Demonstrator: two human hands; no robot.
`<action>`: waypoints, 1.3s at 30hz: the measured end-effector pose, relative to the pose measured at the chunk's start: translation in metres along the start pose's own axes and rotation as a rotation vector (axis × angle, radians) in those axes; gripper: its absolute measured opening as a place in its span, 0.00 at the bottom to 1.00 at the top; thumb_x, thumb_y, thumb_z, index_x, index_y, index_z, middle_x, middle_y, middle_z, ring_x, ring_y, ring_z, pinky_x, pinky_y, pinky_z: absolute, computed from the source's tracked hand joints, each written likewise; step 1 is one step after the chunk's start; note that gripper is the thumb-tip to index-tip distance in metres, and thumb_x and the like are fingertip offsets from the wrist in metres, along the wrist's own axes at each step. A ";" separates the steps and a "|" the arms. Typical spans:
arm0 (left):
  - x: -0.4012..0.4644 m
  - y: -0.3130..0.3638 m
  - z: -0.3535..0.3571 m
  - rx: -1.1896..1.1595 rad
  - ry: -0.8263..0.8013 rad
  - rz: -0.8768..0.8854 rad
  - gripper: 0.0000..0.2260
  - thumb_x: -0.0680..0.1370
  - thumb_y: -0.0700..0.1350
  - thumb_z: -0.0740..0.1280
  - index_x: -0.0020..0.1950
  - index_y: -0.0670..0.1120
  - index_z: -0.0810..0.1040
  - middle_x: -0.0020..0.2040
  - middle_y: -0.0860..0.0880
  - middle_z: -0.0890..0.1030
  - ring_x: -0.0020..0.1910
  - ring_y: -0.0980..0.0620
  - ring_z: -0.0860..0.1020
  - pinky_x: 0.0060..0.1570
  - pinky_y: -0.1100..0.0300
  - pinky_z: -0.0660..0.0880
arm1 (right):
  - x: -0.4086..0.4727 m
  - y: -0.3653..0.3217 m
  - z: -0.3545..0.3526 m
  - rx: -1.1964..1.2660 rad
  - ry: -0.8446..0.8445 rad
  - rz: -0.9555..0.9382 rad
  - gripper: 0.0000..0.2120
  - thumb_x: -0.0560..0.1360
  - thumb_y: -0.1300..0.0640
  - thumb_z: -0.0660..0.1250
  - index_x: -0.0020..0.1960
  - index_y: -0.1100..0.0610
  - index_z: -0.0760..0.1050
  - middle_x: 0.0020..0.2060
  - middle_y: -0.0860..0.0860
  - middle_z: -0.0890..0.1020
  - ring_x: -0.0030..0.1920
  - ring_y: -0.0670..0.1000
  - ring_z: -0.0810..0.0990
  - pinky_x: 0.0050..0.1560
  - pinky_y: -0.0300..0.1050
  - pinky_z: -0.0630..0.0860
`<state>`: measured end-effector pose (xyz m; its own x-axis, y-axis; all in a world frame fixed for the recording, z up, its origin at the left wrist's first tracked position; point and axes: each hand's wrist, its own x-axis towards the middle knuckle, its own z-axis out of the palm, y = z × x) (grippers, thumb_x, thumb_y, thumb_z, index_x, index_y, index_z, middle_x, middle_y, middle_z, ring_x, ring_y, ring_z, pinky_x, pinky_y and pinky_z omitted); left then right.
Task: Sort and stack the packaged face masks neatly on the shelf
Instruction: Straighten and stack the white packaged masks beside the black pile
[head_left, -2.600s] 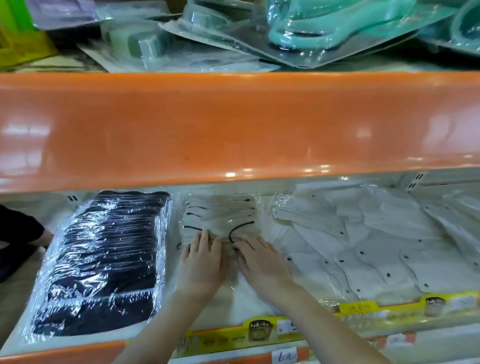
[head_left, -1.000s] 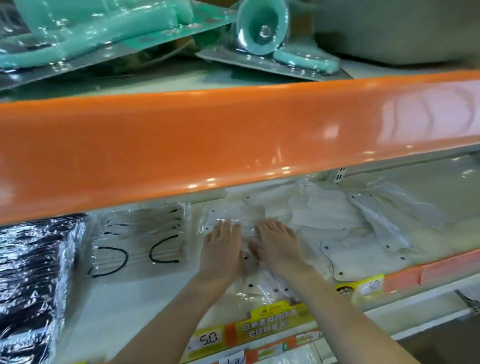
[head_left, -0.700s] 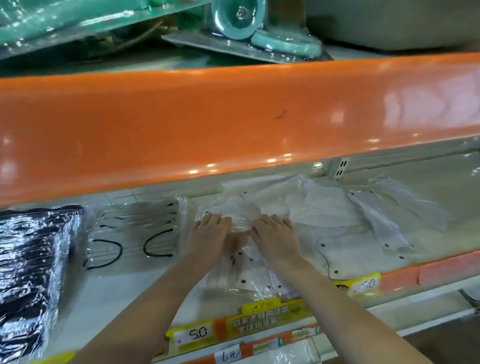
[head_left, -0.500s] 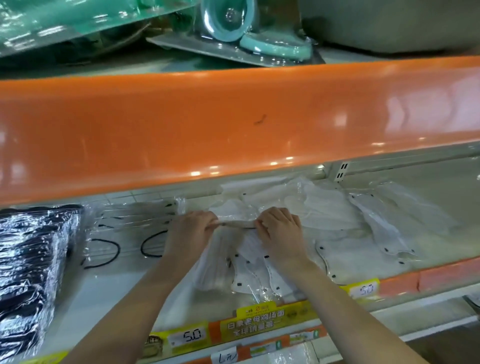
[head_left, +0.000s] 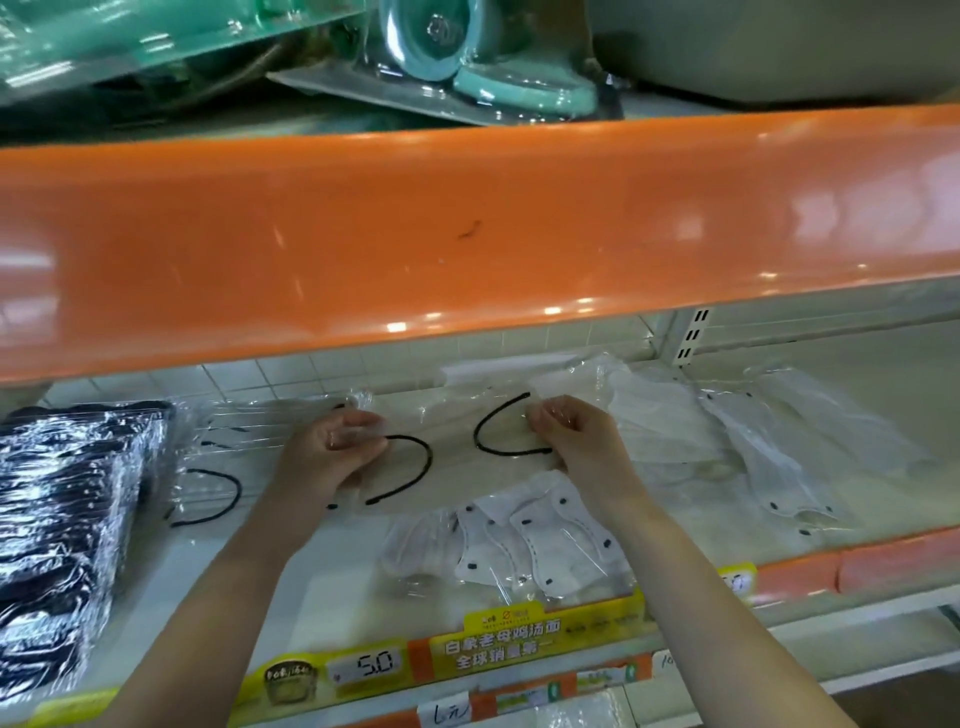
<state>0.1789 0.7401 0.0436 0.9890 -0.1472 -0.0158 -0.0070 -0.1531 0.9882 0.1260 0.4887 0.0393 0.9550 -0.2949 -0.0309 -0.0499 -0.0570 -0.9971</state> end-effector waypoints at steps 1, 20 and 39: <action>-0.002 -0.005 0.002 -0.053 0.034 -0.033 0.09 0.73 0.35 0.70 0.46 0.49 0.80 0.35 0.52 0.82 0.32 0.58 0.80 0.29 0.68 0.73 | 0.000 0.003 0.000 0.010 0.009 0.018 0.08 0.77 0.57 0.67 0.39 0.56 0.77 0.30 0.48 0.77 0.36 0.50 0.75 0.37 0.44 0.72; -0.014 -0.021 -0.035 0.257 0.024 -0.132 0.10 0.78 0.43 0.67 0.59 0.43 0.77 0.46 0.48 0.80 0.44 0.51 0.78 0.39 0.62 0.75 | -0.016 0.048 0.052 -1.134 -0.011 -0.932 0.12 0.68 0.59 0.65 0.50 0.54 0.82 0.45 0.47 0.84 0.44 0.50 0.83 0.47 0.41 0.75; -0.031 -0.033 -0.096 1.421 0.131 0.393 0.20 0.70 0.38 0.52 0.50 0.42 0.83 0.50 0.44 0.83 0.49 0.42 0.82 0.43 0.48 0.78 | -0.023 0.027 0.187 -1.054 -0.018 -0.924 0.18 0.66 0.59 0.55 0.46 0.53 0.82 0.43 0.47 0.82 0.43 0.52 0.81 0.43 0.43 0.74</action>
<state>0.1630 0.8434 0.0265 0.8948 -0.3295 0.3014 -0.3303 -0.9426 -0.0497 0.1578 0.6725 0.0002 0.7659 0.2536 0.5909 0.4054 -0.9037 -0.1376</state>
